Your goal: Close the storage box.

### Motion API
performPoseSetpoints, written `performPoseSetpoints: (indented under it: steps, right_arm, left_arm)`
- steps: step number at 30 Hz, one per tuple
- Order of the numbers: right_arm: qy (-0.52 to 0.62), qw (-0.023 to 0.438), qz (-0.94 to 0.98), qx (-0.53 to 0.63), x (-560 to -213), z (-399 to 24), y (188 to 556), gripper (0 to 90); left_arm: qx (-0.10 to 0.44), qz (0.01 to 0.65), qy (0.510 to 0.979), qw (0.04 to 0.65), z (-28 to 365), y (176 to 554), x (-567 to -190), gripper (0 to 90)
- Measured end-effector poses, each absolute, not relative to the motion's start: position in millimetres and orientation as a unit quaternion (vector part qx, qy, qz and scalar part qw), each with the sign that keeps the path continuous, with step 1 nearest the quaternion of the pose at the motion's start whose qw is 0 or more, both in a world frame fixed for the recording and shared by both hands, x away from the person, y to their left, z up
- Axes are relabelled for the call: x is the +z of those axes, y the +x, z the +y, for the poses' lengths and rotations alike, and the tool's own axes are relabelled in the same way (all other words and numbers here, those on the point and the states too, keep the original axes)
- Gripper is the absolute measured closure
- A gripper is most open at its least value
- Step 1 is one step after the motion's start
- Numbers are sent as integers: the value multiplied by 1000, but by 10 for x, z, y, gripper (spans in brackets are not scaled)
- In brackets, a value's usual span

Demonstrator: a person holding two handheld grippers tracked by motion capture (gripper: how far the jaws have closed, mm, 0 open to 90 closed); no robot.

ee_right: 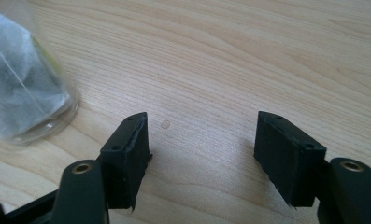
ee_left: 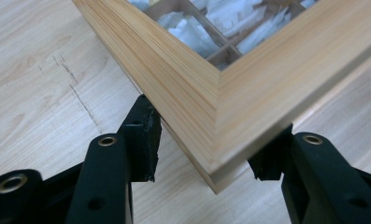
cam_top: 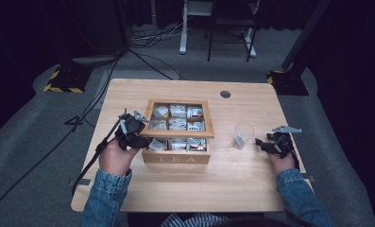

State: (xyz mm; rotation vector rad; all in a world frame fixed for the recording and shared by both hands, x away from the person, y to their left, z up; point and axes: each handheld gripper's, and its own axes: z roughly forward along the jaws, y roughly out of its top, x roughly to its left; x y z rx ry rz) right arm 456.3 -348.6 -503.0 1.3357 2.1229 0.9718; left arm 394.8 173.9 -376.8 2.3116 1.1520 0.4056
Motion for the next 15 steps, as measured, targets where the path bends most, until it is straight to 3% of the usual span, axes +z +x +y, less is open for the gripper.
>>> performPoseSetpoints:
  steps: [15]
  right_arm:
    - [484,222,770,352,-5028,-3486,4556,357]
  left_arm:
    - [122,422,867,237,1753,3862,-3809,496]
